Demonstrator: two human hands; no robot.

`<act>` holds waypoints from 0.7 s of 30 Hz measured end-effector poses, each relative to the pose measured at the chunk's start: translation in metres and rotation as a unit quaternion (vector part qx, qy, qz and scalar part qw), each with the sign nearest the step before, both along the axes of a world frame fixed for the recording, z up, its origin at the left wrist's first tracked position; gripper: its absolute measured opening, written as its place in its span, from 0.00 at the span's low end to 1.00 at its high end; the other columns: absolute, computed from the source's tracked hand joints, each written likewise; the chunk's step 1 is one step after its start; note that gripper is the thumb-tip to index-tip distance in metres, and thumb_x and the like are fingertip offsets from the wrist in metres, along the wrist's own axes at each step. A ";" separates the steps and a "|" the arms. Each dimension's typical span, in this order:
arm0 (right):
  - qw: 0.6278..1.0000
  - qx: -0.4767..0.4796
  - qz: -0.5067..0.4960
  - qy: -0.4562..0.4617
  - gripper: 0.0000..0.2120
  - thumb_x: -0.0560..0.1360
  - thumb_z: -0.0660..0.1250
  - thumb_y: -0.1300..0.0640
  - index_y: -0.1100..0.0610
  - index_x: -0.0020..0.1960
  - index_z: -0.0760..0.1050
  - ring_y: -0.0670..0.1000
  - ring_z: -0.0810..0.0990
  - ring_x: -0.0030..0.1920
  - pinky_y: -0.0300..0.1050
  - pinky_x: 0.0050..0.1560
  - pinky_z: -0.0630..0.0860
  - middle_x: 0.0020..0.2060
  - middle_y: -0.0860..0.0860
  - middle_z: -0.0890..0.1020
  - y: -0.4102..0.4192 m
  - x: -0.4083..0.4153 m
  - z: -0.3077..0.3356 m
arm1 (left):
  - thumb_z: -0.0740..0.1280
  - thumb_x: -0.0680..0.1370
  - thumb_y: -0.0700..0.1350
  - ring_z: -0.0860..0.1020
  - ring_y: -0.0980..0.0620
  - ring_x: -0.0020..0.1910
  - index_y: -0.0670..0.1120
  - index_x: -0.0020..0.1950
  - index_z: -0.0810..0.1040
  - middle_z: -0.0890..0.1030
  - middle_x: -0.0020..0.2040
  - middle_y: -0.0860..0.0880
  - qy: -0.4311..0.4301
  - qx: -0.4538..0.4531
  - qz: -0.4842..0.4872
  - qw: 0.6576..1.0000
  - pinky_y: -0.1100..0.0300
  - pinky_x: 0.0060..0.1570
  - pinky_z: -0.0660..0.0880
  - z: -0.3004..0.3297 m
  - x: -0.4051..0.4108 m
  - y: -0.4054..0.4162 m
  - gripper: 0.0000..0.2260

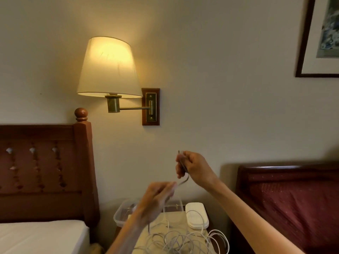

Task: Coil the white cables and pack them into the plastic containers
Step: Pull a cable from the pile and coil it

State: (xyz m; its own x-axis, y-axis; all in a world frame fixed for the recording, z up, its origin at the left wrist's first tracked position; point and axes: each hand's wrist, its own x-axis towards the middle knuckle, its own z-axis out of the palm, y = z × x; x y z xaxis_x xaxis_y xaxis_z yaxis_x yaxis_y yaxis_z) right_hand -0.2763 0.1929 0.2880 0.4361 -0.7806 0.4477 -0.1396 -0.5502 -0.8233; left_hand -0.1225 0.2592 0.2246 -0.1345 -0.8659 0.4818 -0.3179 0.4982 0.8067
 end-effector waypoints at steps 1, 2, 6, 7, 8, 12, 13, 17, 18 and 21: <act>1.000 -0.007 0.003 0.021 0.14 0.83 0.56 0.58 0.62 0.44 0.74 0.50 0.78 0.29 0.45 0.35 0.77 0.28 0.52 0.79 0.001 0.002 -0.008 | 0.61 0.81 0.51 0.60 0.52 0.29 0.47 0.31 0.67 0.62 0.28 0.52 -0.002 -0.031 0.011 0.999 0.60 0.30 0.57 0.011 0.004 0.000 0.19; 0.999 -0.013 0.011 0.036 0.14 0.83 0.56 0.59 0.62 0.43 0.74 0.50 0.78 0.28 0.45 0.35 0.77 0.28 0.52 0.79 0.003 0.004 -0.014 | 0.61 0.80 0.51 0.60 0.52 0.29 0.48 0.31 0.67 0.62 0.28 0.53 -0.020 -0.062 0.026 0.998 0.58 0.30 0.57 0.021 0.009 -0.001 0.18; 0.997 -0.047 0.015 0.059 0.16 0.84 0.55 0.57 0.64 0.42 0.74 0.49 0.75 0.27 0.41 0.36 0.74 0.26 0.50 0.77 0.012 0.009 -0.020 | 0.58 0.81 0.55 0.64 0.56 0.25 0.49 0.32 0.70 0.64 0.25 0.54 -0.134 -0.182 0.104 0.969 0.55 0.29 0.63 0.038 0.028 -0.014 0.20; 0.997 -0.039 0.018 0.059 0.17 0.84 0.55 0.57 0.63 0.43 0.75 0.49 0.75 0.27 0.42 0.37 0.74 0.26 0.50 0.77 0.014 0.009 -0.018 | 0.57 0.81 0.58 0.66 0.55 0.24 0.49 0.33 0.72 0.66 0.25 0.54 -0.168 -0.204 0.121 0.957 0.57 0.29 0.64 0.042 0.030 -0.018 0.20; 0.998 -0.025 0.025 0.059 0.17 0.84 0.54 0.56 0.62 0.43 0.75 0.48 0.74 0.27 0.43 0.37 0.74 0.25 0.50 0.76 0.015 0.009 -0.016 | 0.57 0.81 0.59 0.69 0.54 0.25 0.49 0.34 0.73 0.69 0.25 0.53 -0.198 -0.220 0.137 0.945 0.58 0.29 0.66 0.044 0.032 -0.021 0.21; 0.992 0.082 0.088 0.041 0.19 0.84 0.52 0.53 0.60 0.43 0.76 0.47 0.70 0.27 0.39 0.33 0.70 0.27 0.51 0.73 0.020 -0.001 -0.004 | 0.59 0.79 0.63 0.73 0.54 0.28 0.50 0.36 0.73 0.73 0.27 0.54 -0.242 -0.256 0.169 0.920 0.63 0.30 0.68 0.054 0.037 -0.028 0.20; 0.986 0.120 0.113 0.024 0.19 0.84 0.52 0.53 0.60 0.43 0.76 0.47 0.69 0.27 0.39 0.33 0.68 0.27 0.51 0.73 0.022 -0.004 -0.001 | 0.60 0.78 0.64 0.73 0.54 0.28 0.50 0.35 0.72 0.73 0.27 0.54 -0.233 -0.256 0.167 0.923 0.64 0.30 0.67 0.056 0.039 -0.030 0.20; 0.925 0.291 0.223 -0.096 0.18 0.84 0.50 0.54 0.58 0.41 0.70 0.47 0.62 0.27 0.39 0.31 0.62 0.27 0.49 0.67 0.028 -0.012 0.012 | 0.56 0.78 0.67 0.68 0.54 0.26 0.52 0.34 0.66 0.68 0.26 0.53 -0.189 -0.246 0.167 0.936 0.59 0.29 0.65 0.056 0.046 -0.039 0.22; 0.907 0.316 0.247 -0.126 0.17 0.84 0.49 0.54 0.58 0.41 0.69 0.46 0.62 0.27 0.39 0.31 0.62 0.27 0.49 0.66 0.030 -0.013 0.016 | 0.55 0.79 0.66 0.67 0.54 0.26 0.51 0.34 0.66 0.68 0.26 0.52 -0.173 -0.239 0.164 0.941 0.56 0.29 0.65 0.053 0.049 -0.042 0.22; 0.867 0.342 0.305 -0.198 0.16 0.83 0.49 0.54 0.57 0.42 0.69 0.45 0.63 0.26 0.38 0.30 0.64 0.27 0.48 0.68 0.030 -0.018 0.023 | 0.53 0.81 0.62 0.65 0.55 0.26 0.47 0.36 0.69 0.68 0.28 0.51 -0.132 -0.224 0.148 0.954 0.52 0.30 0.65 0.037 0.058 -0.050 0.23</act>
